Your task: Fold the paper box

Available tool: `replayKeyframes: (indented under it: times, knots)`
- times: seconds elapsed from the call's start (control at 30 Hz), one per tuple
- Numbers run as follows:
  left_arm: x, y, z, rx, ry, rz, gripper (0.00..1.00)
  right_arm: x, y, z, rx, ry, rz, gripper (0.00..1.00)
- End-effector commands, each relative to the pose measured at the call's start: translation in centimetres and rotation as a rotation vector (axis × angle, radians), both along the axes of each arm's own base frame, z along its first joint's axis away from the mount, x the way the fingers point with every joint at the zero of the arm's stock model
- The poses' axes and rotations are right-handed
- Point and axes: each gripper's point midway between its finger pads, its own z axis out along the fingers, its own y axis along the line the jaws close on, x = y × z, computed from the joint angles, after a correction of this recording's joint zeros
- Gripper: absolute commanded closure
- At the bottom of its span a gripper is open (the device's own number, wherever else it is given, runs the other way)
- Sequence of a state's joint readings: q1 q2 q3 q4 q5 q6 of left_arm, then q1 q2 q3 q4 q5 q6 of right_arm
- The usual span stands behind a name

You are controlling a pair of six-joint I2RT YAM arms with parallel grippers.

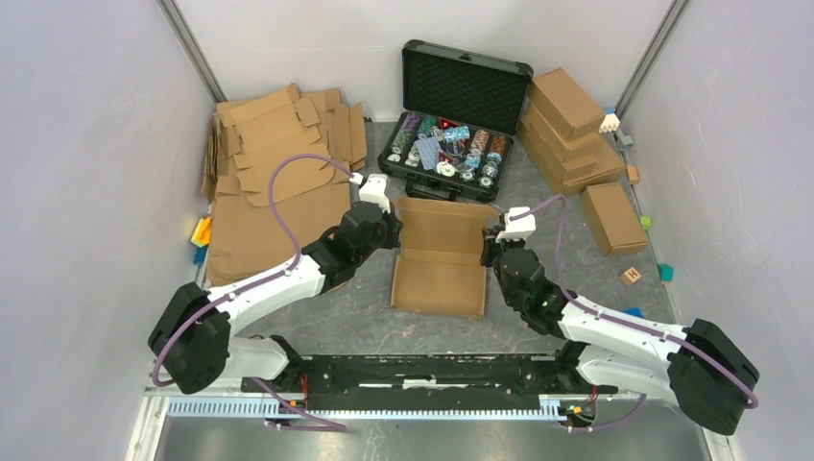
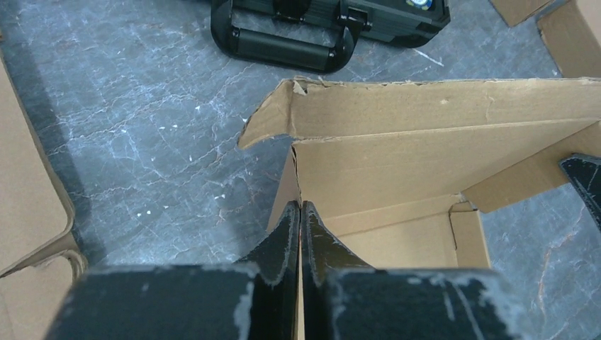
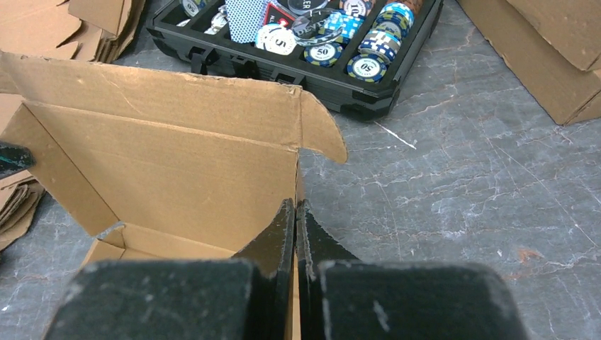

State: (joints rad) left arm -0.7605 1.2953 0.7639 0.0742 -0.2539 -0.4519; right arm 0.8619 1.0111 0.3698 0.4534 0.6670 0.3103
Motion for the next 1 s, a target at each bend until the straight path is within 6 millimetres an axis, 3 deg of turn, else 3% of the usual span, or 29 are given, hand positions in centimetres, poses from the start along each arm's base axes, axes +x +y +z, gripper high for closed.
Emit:
replayKeyframes:
  times: [0.0,0.67,0.97]
  knots:
    - [0.1,-2.9,3.5,-0.159,-0.125,-0.086,0.98,0.0,2.4,2.7,0.118,-0.081,0.082,1.00]
    - [-5.2,-3.8,-0.3,-0.191,-0.097,-0.124,0.98,-3.0,0.8,-0.8,0.078,-0.041,0.142,1.00]
    - [-6.1,-3.8,-1.0,-0.183,-0.084,-0.141,0.98,-3.6,0.8,-0.4,0.047,-0.032,0.181,1.00]
